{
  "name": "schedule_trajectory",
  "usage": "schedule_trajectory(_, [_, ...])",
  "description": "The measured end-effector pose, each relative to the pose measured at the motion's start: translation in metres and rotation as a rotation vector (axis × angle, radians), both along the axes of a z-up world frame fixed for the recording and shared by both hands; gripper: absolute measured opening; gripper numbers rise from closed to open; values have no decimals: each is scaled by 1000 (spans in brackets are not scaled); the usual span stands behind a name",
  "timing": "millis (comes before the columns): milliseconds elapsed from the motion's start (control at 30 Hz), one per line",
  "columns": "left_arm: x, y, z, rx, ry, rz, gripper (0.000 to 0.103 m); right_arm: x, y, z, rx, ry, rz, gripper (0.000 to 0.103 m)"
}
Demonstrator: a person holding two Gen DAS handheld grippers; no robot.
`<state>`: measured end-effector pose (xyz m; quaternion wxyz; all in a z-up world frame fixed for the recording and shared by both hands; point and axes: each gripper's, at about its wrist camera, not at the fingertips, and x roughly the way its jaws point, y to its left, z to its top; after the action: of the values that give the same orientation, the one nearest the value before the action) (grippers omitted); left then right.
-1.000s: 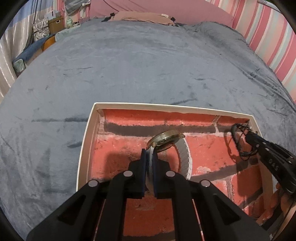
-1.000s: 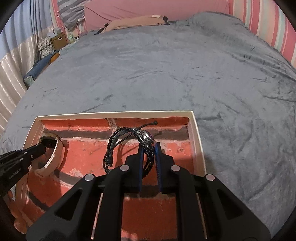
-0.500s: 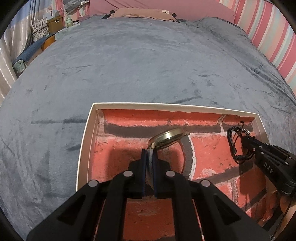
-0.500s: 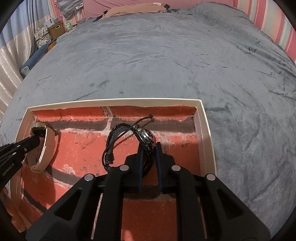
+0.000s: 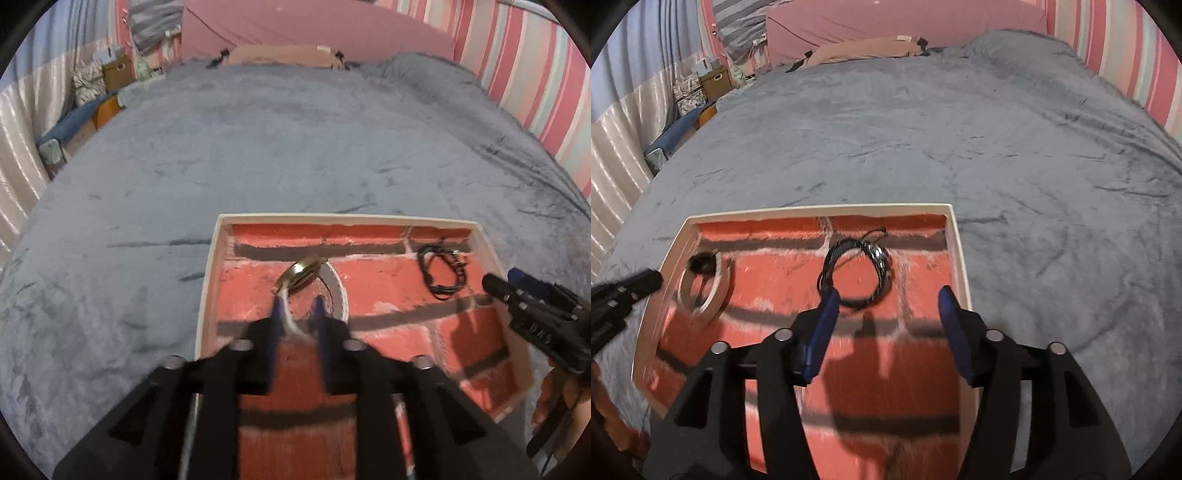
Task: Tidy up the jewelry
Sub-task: 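Withdraw both tools from the tray back toward the remaining jewelry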
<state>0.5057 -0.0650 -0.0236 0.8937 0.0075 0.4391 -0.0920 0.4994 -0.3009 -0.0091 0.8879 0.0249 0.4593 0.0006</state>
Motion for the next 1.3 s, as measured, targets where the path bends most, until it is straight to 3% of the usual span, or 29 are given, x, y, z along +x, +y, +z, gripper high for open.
schedule_trajectory(67, [-19,5,17,11,-49,5,52,-17,0,10,3,-10,1,58])
schedule_trajectory(167, [-48,14,35,9,-73,-2,53,-49,0,29,16,-48,4,63])
schedule_trajectory(300, [-99,23,55,6,-123,5,66,-95,3,53,5,-100,20,67])
schedule_trajectory(433, [-150,29,70,-7,-165,7,72,-144,5,72,-7,-144,35,71])
schedule_trajectory(700, [-254,45,91,-30,-252,23,87,-249,12,101,-44,-238,69,91])
schedule_trajectory(867, [-299,52,80,-24,-238,38,93,-302,12,93,-61,-269,62,98])
schedule_trajectory(1067, [-336,60,53,-52,-199,54,93,-352,12,68,-106,-271,50,99])
schedule_trajectory(1300, [-369,53,22,-55,-210,52,93,-397,10,32,-113,-275,22,99])
